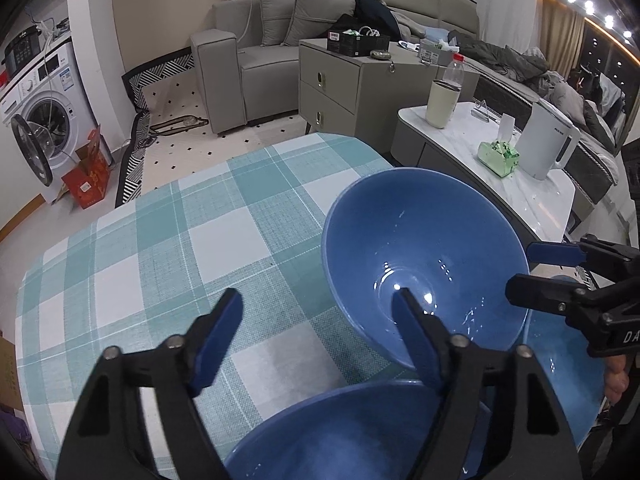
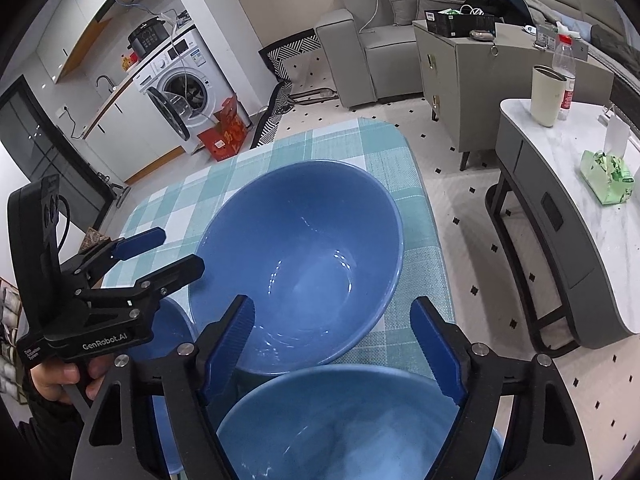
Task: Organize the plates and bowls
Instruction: 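Close the right tool on a blue bowl rim while the left tool grips another bowl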
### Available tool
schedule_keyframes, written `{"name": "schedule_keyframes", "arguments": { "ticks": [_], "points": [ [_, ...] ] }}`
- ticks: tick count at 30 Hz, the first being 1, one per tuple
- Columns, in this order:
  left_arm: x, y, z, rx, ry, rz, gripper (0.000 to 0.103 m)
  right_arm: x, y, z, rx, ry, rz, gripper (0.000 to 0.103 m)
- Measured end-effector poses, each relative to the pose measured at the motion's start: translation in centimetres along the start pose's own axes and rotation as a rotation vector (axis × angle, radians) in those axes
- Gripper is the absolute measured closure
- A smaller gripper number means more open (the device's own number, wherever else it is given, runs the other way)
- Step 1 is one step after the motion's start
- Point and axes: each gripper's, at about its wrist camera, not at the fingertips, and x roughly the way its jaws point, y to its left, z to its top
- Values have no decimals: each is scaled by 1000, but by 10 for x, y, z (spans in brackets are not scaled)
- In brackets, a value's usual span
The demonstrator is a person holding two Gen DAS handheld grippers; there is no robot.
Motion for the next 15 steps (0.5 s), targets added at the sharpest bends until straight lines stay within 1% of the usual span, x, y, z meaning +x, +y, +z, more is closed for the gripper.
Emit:
{"name": "schedule_keyframes", "arguments": {
  "ticks": [1, 2, 3, 4, 6, 7, 11, 15],
  "points": [
    [2, 0, 0, 1, 7, -3, 39, 1, 0, 0, -1, 2, 3, 24],
    [3, 0, -1, 2, 12, -7, 41, 1, 1, -1, -2, 5, 6, 26],
    [4, 0, -1, 1, 15, -11, 45, 2, 2, -1, -3, 8, 8, 28],
    [5, 0, -1, 0, 17, -18, 48, 3, 2, -1, -5, 10, 9, 29],
    [6, -1, -2, 0, 25, -25, 56, 5, 3, -1, -9, 12, 10, 32],
    [6, -1, -2, 2, 26, -27, 59, 5, 3, -2, -10, 13, 10, 32],
    [7, -3, -2, 8, 26, -30, 62, 5, 3, -1, -16, 11, 4, 33],
    [9, -4, -2, 9, 28, -35, 68, 7, 4, -1, -22, 14, -10, 37]
  ]
}}
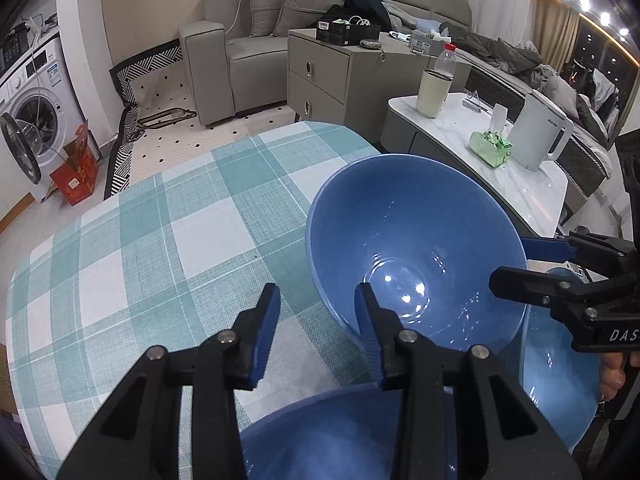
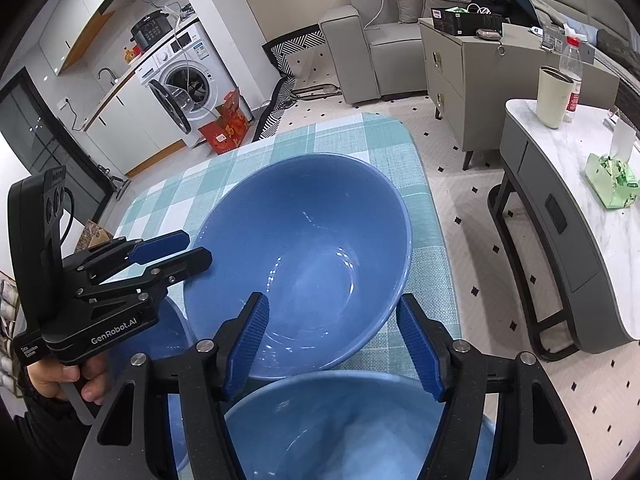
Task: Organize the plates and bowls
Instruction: 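Close the right tool on a blue bowl rim while the left tool grips another bowl, then lift the right tool's blue bowl toward another bowl while the left tool carries its bowl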
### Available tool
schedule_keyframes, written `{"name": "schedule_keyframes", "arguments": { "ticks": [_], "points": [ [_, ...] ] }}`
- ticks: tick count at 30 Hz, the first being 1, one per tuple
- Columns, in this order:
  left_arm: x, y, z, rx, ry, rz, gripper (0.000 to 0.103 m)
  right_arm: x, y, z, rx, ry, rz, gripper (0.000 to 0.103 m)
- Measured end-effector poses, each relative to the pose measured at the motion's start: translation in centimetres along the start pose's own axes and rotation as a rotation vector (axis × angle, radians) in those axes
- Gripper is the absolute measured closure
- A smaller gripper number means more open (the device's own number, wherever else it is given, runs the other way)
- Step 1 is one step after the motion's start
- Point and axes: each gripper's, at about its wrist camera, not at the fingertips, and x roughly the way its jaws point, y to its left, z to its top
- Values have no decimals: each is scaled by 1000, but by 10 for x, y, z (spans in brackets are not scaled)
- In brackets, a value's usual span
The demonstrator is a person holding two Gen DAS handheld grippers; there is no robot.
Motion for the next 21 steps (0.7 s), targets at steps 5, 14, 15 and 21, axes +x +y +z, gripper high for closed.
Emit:
{"name": "schedule_keyframes", "arguments": {
  "ticks": [5, 14, 15, 21],
  "points": [
    [4, -3, 1, 5, 4, -7, 76, 4, -1, 1, -3, 10, -14, 45],
    [3, -5, 0, 24, -4, -9, 85, 6, -3, 0, -23, 2, -43, 63],
    [3, -5, 0, 22, -5, -12, 86, 7, -5, -1, -16, 1, -41, 66],
    [1, -4, -1, 20, -8, -5, 86, 5, -3, -2, -23, -5, -54, 71]
  ]
}}
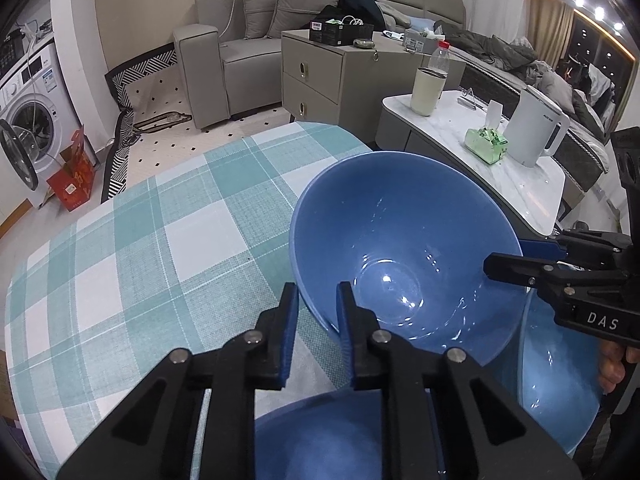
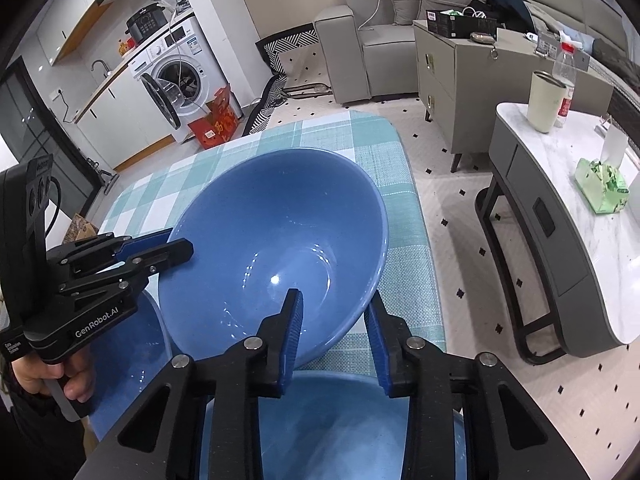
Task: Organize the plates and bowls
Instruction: 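Lift the right tool's blue bowl toward another bowl while the left tool carries its bowl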
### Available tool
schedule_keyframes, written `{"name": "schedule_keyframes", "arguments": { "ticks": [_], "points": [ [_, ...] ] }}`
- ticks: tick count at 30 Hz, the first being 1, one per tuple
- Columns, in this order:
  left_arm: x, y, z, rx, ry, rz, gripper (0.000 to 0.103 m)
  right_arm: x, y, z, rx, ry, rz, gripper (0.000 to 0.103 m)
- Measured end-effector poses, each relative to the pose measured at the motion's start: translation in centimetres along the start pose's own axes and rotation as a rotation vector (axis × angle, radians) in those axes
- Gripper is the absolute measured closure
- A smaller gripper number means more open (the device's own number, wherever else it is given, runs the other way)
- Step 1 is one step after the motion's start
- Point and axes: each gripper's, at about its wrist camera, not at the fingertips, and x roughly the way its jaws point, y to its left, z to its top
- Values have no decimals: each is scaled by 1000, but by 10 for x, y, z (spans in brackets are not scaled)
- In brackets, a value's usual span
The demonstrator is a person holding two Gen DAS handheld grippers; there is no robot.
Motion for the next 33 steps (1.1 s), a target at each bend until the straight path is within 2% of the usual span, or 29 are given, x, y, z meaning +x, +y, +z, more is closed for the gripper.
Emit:
{"name": "schedule_keyframes", "arguments": {
  "ticks": [19, 33],
  "points": [
    [-24, 1, 3, 2, -51, 14, 86, -19, 12, -3, -35, -55, -11, 71],
    [-56, -4, 5, 10, -106, 27, 86, -50, 22, 1, -55, -129, -20, 71]
  ]
}}
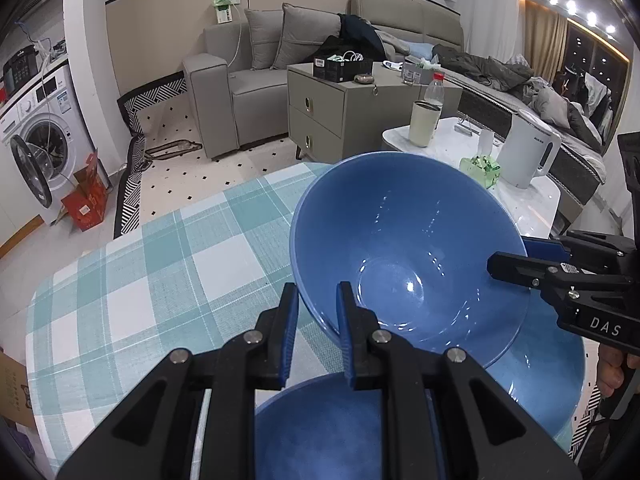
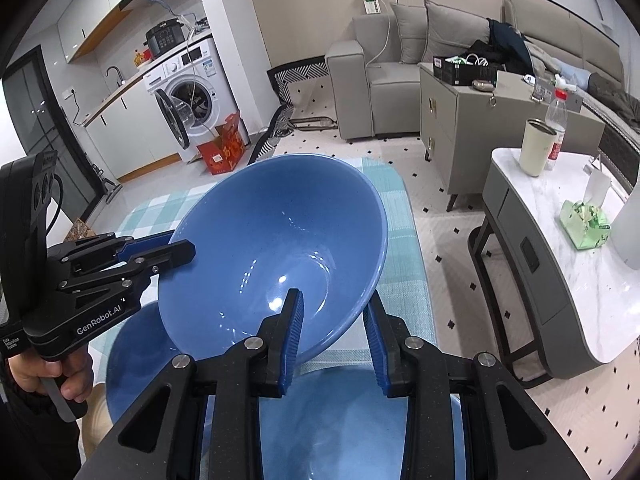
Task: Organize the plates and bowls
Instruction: 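Lift the right tool's blue bowl toward another bowl while the left tool carries its bowl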
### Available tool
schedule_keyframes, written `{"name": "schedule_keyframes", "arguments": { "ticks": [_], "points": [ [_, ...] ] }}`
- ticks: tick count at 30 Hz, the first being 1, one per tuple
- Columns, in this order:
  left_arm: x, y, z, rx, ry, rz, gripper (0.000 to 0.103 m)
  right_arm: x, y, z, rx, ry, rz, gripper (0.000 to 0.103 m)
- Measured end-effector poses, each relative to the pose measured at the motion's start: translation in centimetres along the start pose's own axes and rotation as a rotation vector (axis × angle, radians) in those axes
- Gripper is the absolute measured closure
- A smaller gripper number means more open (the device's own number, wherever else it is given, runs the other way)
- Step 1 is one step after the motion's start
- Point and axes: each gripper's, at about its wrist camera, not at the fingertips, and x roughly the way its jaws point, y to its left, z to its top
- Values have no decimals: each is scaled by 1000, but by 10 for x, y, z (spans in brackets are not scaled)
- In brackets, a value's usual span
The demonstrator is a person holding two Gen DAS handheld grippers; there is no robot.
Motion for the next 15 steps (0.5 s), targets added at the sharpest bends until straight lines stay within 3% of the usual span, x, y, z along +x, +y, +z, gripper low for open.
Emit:
{"name": "schedule_keyframes", "arguments": {
  "ticks": [15],
  "points": [
    [-46, -2, -1, -4, -70, 21, 86, -42, 22, -2, -31, -71, 14, 71]
  ]
}}
